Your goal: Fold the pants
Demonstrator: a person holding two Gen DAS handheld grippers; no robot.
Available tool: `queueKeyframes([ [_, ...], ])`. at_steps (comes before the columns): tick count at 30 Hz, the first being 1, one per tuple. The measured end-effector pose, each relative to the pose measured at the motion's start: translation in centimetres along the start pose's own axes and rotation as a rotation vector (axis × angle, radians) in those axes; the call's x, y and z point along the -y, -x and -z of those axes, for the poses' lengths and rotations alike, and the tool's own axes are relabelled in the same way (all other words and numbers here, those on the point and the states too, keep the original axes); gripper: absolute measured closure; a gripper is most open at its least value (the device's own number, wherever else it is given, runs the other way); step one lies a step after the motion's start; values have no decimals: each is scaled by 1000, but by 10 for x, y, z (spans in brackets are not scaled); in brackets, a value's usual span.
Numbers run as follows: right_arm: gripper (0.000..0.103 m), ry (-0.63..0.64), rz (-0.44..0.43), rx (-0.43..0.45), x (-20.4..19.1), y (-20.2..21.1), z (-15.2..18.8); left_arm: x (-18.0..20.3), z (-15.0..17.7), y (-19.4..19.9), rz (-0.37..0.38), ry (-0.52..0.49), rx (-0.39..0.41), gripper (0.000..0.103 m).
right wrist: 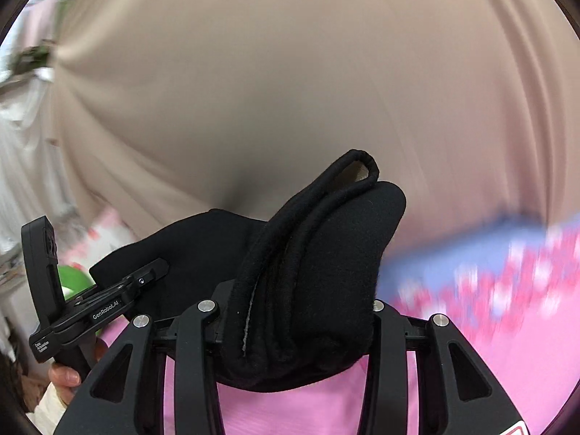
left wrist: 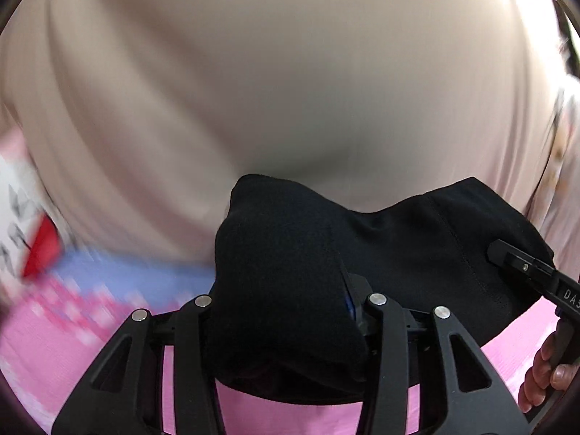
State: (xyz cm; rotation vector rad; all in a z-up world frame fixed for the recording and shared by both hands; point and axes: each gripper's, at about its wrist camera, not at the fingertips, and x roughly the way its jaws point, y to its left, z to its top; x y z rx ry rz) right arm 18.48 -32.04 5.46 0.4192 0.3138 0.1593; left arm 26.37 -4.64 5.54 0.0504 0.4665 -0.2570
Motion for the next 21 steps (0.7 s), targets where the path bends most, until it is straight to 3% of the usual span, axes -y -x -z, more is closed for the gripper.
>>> queueKeyframes([
  [1,64,-23,34,-68,16,-20,18,-3,13,-23,10,11,-73,60],
  [2,63,-50,68,-154,31,-40,35,-9,36,-58,28,34,-200,60],
  [3,53,-106,122,-315,53,-64,60,-15,56,-84,34,57,-325,58],
  [4,46,-143,150,-389,66,-72,76,-27,78,-94,36,120,-381,44],
  [5,46,-206,95,-370,77,-64,81,-36,83,-81,59,163,-313,37],
  [6,41,-260,71,-352,87,-47,77,-40,83,-70,50,159,-294,34],
  [8,38,-258,165,-291,95,-14,63,-46,75,-43,-15,99,-289,23],
  [9,39,-241,245,-220,97,9,53,-50,69,-30,-48,91,-271,23],
  [10,45,-212,267,-163,94,27,41,-55,62,-19,-90,86,-252,23],
  [11,66,-194,248,-150,90,32,33,-58,50,-6,-136,91,-231,23],
  [12,75,-170,214,-156,81,32,22,-57,40,1,-144,104,-216,23],
  [15,78,-47,141,-184,39,5,2,-46,15,3,-80,148,-214,21],
  [17,79,45,153,-227,19,-26,2,-31,13,-8,-90,140,-220,16],
  [20,79,132,282,-335,37,-88,19,-8,22,-26,-159,68,-272,16],
  [21,90,115,345,-398,60,-112,26,-3,25,-35,-170,50,-290,16],
])
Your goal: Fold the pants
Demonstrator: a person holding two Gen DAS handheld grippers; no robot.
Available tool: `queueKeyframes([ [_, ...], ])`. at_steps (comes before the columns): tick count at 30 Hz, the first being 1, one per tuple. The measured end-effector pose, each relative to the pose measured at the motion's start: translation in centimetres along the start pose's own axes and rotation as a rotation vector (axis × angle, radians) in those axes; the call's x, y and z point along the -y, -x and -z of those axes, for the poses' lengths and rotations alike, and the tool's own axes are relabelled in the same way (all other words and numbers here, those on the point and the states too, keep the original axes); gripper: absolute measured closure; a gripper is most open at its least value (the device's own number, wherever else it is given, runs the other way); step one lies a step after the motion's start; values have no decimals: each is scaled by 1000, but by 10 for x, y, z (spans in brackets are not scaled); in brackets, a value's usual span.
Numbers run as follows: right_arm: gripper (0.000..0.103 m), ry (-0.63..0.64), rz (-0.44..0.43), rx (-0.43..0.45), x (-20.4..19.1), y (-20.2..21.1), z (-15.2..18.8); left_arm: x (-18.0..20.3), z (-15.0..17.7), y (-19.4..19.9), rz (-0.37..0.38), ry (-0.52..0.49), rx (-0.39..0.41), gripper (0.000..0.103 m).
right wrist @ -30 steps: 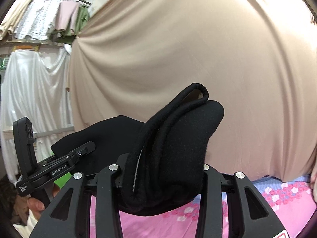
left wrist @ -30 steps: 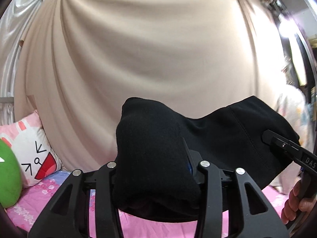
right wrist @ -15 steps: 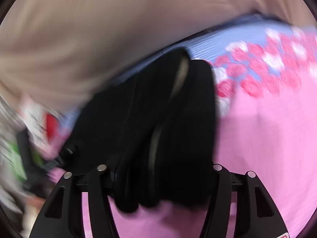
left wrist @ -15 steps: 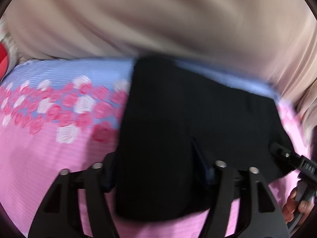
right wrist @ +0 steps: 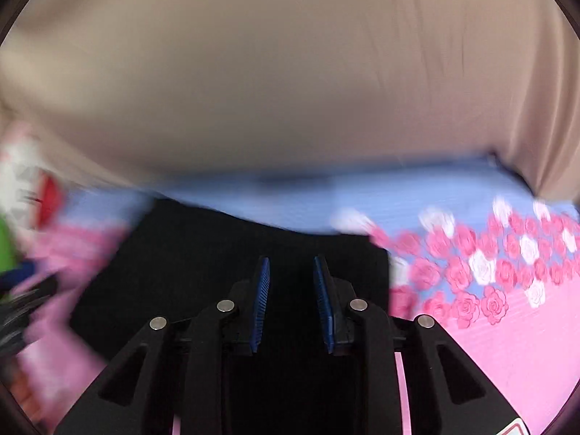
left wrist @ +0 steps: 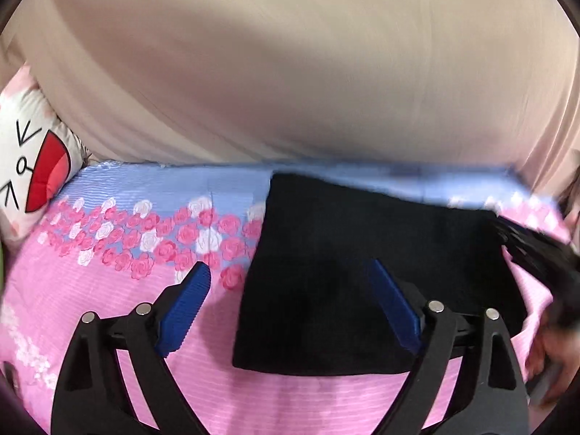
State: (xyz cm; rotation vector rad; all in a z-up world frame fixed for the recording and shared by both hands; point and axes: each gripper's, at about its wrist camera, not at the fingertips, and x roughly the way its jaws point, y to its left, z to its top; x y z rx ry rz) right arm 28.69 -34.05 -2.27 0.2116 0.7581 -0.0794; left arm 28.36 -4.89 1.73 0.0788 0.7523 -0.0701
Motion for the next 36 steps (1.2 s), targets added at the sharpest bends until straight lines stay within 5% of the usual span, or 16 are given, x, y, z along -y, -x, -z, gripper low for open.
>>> queueKeyframes([
  [2,102,-47,-3,-5,19,-14,-1,7,5,-15,-30,-27,-33,16],
  [8,55,-57,-59,60,21,66,27,-4,6,-34,-42,-27,-57,16],
  [17,44,-144,-181,-49,23,55,79,-5,15,-41,-53,-22,-86,15],
  [19,53,-134,-180,-48,16,47,72,-5,17,-41,-59,-24,-90,14],
  [21,77,-95,-172,-42,7,51,63,-5,17,-40,-61,-21,-92,14],
  [22,82,-84,-171,-33,5,55,59,-6,17,-40,-61,-20,-92,14],
  [23,100,-71,-175,-1,3,66,52,-6,17,-38,-57,-20,-91,14],
  [26,97,-75,-166,57,5,82,39,-8,18,-36,-64,-19,-79,10],
  [29,85,-47,-66,-33,10,50,49,-11,22,-36,-63,-14,-88,10],
  [32,84,-109,-86,1,11,62,56,-13,28,-34,-69,-32,-91,9],
  [36,82,-27,-119,98,-20,97,46,-14,32,-39,-76,-35,-102,9],
])
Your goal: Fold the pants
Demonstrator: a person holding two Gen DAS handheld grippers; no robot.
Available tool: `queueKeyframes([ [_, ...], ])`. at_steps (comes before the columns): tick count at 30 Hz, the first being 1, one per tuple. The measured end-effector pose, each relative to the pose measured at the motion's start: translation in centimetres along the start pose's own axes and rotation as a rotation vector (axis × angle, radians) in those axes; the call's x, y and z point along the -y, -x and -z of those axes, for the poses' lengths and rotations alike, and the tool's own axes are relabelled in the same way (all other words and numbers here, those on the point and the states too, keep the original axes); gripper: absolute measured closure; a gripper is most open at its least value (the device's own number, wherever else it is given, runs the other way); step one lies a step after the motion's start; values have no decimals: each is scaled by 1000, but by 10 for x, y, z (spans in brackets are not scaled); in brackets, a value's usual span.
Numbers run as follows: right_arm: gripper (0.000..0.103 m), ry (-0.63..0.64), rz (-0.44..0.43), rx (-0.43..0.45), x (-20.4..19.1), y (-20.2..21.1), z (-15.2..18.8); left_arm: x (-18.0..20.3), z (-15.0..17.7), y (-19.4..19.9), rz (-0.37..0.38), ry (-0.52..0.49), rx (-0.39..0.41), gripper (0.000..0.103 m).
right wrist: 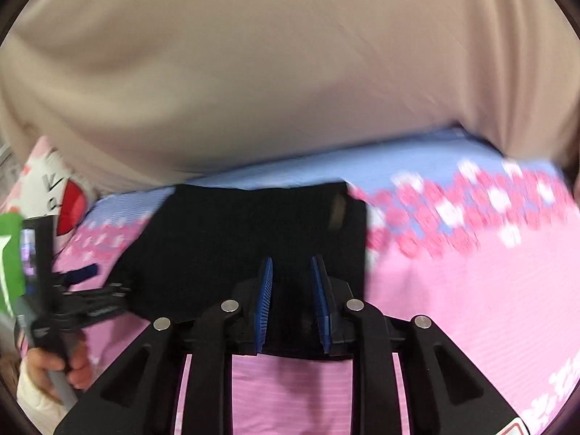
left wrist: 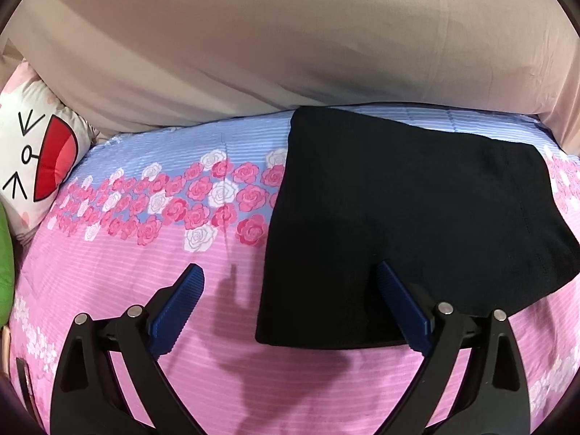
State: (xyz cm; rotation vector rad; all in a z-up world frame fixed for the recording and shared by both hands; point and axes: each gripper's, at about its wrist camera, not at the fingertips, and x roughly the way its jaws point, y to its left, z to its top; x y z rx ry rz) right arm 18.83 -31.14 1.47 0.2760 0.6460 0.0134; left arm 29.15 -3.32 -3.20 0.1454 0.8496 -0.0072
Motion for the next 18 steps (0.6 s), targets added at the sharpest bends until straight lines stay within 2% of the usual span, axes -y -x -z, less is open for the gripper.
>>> queueKeyframes([
  [2,87,46,41,-73,-5,-24,5,0,1,0,0,10,-3,9],
  [3,89,49,109,-158,5,-53,14,0,1,1,3,13,-4,9],
  [6,86,-45,74,-114,9,-38,13,0,3,10,2,8,10,9],
  [9,84,-19,53,-5,-15,8,13,1,6,18,-3,-5,17,9],
  [13,80,23,110,59,-38,44,33,0,17,38,13,-1,28,9],
  [14,74,14,114,68,-41,52,41,1,20,44,18,-1,32,9],
  [17,50,-29,105,76,-39,66,59,2,33,67,18,-15,61,9],
  [18,49,-37,118,81,-34,73,67,2,38,76,11,-19,75,9],
])
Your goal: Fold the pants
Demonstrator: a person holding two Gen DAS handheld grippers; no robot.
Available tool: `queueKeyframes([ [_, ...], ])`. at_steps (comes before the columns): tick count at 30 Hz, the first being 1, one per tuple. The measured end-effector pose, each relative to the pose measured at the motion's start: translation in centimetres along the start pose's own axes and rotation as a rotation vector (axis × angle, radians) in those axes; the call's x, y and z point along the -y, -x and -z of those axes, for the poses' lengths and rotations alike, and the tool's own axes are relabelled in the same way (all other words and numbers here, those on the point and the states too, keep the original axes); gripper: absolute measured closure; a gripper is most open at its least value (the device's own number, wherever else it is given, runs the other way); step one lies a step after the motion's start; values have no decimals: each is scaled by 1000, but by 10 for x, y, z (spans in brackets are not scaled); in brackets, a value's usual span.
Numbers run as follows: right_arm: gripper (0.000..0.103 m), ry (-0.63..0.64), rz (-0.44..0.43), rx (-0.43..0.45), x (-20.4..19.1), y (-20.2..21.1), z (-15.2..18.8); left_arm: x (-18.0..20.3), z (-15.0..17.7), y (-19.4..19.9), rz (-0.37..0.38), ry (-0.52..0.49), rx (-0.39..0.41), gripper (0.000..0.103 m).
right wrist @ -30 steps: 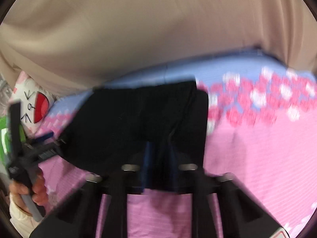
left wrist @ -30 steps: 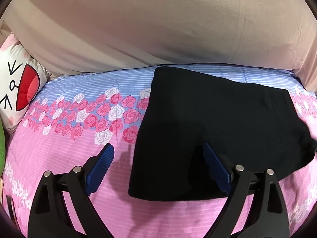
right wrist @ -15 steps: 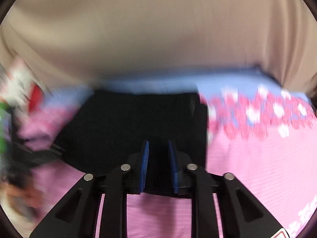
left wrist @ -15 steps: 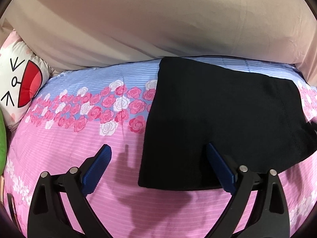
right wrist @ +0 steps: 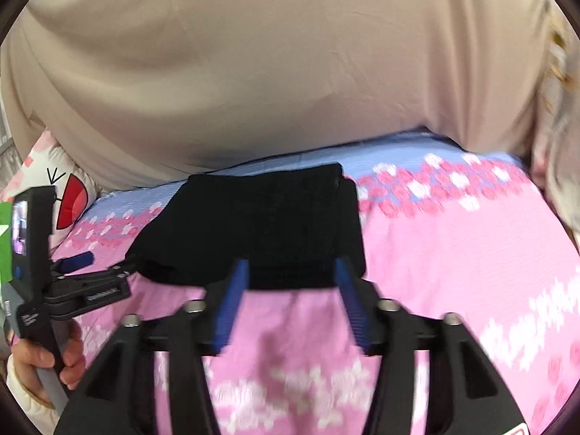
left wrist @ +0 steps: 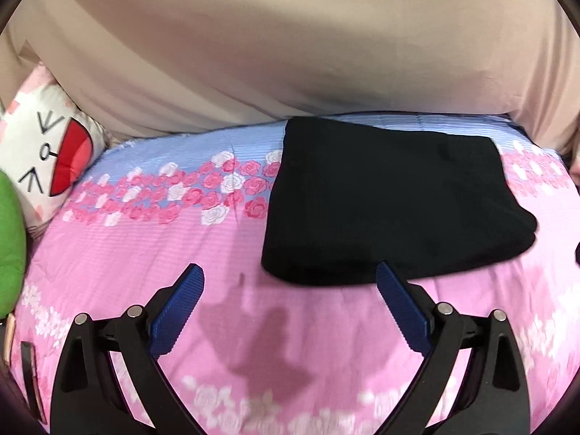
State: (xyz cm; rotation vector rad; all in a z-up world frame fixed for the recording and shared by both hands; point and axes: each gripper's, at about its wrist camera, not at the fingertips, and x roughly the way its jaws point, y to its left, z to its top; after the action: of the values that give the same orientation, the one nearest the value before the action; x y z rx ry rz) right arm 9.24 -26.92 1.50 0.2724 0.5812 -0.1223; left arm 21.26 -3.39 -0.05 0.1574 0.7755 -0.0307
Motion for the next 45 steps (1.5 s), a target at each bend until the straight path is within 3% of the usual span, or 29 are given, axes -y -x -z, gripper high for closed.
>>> queueKeyframes([
  [5,34,15,22,0,-2,28,31,-3,32,40,-8,16,38,5],
  [10,34,34,84,14,-5,47,64,0,68,66,18,42,41,5],
  [20,30,13,72,-33,-9,60,109,9,113,93,37,18,113,5],
  [32,30,31,58,-50,-23,65,122,8,127,98,82,59,115,5],
  [36,30,38,58,-55,-25,67,125,2,130,93,92,86,91,5],
  [40,30,35,66,-51,-22,72,126,4,132,94,37,58,62,5],
  [45,27,30,71,-48,-20,78,129,5,140,94,63,46,16,5],
])
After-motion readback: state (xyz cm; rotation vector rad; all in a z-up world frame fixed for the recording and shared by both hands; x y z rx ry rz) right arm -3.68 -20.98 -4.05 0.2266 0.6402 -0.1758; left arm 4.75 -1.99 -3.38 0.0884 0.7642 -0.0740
